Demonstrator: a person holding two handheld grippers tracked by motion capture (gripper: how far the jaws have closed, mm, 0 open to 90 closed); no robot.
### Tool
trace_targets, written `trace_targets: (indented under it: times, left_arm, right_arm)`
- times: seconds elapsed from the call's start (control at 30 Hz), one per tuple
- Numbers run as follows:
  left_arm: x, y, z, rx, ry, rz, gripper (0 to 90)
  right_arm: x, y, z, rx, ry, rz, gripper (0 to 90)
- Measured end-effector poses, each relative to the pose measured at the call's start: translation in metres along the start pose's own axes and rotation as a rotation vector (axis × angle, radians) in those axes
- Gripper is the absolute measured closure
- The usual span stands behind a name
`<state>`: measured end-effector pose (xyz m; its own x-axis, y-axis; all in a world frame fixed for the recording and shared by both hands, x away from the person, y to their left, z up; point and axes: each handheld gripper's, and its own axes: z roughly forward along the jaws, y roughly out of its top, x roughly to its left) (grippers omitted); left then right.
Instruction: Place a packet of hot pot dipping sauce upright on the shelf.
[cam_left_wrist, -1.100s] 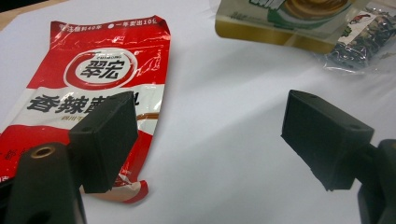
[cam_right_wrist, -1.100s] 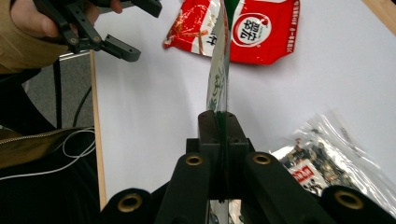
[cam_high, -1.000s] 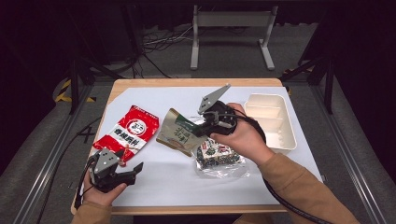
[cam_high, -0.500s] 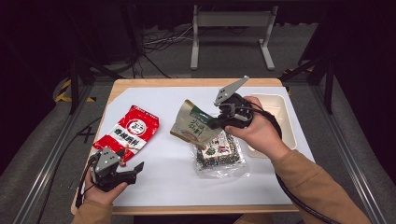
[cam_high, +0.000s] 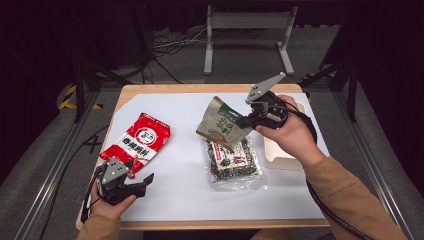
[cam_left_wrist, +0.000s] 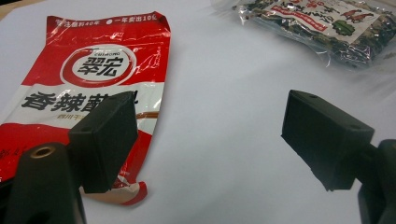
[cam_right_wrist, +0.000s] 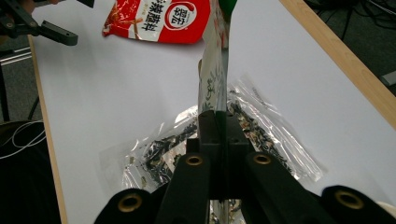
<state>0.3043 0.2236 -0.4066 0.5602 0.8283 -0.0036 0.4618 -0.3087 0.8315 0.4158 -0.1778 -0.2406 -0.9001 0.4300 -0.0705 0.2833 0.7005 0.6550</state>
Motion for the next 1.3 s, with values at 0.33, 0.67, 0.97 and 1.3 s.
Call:
trace_targets:
  times: [0.33, 0.67, 0.97, 1.3]
  left_arm:
    - [0.000, 0.000, 0.001, 0.002, -0.001, -0.003, 18.7]
    - [0.001, -0.001, 0.002, 0.007, 0.000, -0.003, 18.7]
    - [0.001, -0.001, 0.002, 0.009, 0.003, -0.003, 18.7]
    - [0.001, -0.003, 0.002, 0.018, 0.008, -0.009, 18.7]
  right_arm:
    - [-0.025, -0.008, -0.024, -0.004, -0.058, 0.020, 89.7]
    - [-0.051, -0.018, -0.047, 0.023, -0.145, 0.037, 89.7]
    - [-0.067, -0.025, -0.062, 0.021, -0.202, 0.050, 89.7]
    - [-0.089, -0.031, -0.075, 0.026, -0.264, 0.060, 89.6]
